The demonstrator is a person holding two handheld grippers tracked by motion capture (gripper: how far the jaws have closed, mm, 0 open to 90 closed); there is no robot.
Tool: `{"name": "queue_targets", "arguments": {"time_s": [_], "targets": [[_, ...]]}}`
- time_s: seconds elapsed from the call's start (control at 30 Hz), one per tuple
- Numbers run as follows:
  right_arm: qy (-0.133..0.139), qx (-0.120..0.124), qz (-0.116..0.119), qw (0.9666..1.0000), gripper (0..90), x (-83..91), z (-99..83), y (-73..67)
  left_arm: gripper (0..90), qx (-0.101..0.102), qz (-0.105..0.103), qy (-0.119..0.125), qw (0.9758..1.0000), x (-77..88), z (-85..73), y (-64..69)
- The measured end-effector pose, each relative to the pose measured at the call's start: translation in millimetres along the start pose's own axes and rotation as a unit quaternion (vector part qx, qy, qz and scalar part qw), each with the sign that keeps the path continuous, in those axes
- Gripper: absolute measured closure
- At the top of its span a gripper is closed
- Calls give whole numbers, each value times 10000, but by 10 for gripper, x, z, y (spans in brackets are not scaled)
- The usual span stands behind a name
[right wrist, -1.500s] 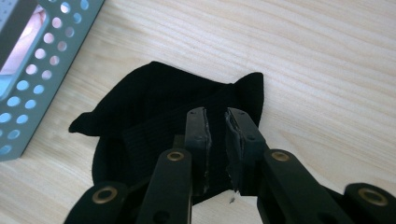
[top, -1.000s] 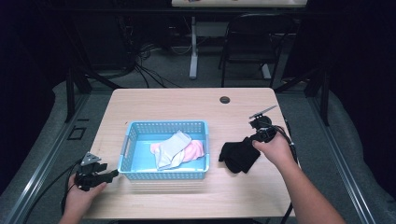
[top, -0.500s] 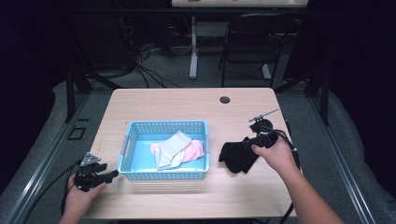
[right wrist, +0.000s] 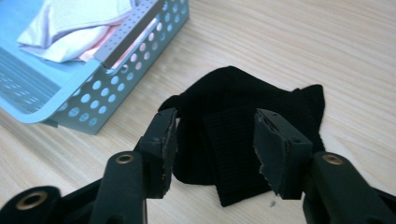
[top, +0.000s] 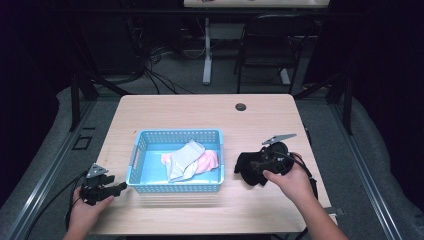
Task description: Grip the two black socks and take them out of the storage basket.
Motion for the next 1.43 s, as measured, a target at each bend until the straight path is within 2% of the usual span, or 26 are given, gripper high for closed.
{"name": "queue_targets", "arguments": {"time_s": [0.07, 0.33, 0.6, 0.67, 0.87, 1.0, 1.2, 1.3, 1.43], "targets": [[54, -29, 98, 9999, 475, -25, -42, -29, 391, -3, 1, -3, 10000, 0, -1, 1], [257, -7, 73, 9996, 455, -134, -210, -61, 391, 4, 3, -8, 10000, -4, -4, 1], [530, -185, 120, 9984, 456, -234, -337, -107, 390, 10, 1, -11, 10000, -10, -5, 7], [567, -250, 204, 9979, 456, -260, -362, -145, 390, -1, 2, -21, 10000, -11, -8, 7], [788, -279, 229, 9962, 458, -315, -381, -221, 390, -2, -5, -23, 10000, -12, -9, 10], [938, -256, 122, 9952, 464, -323, -380, -234, 390, -23, -18, -58, 10000, -12, -15, 10], [1105, -338, 187, 9931, 464, -340, -371, -307, 390, -25, -18, -60, 10000, -14, -13, 13], [1105, -330, 145, 9932, 465, -336, -386, -300, 390, -13, -17, -43, 10000, -9, -10, 14], [1267, -376, 101, 9912, 483, -308, -405, -256, 390, -10, -14, -49, 10000, -8, -8, 3]]}}
Point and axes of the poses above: each handheld gripper's, and its own axes: x roughly backward along the jaws, z roughly out of its top, y roughly to its right, the point moved 9 cm from there along -x, roughly forward along the jaws, and after that the axes turned 5 degrees about z, right-handed, at the moved point
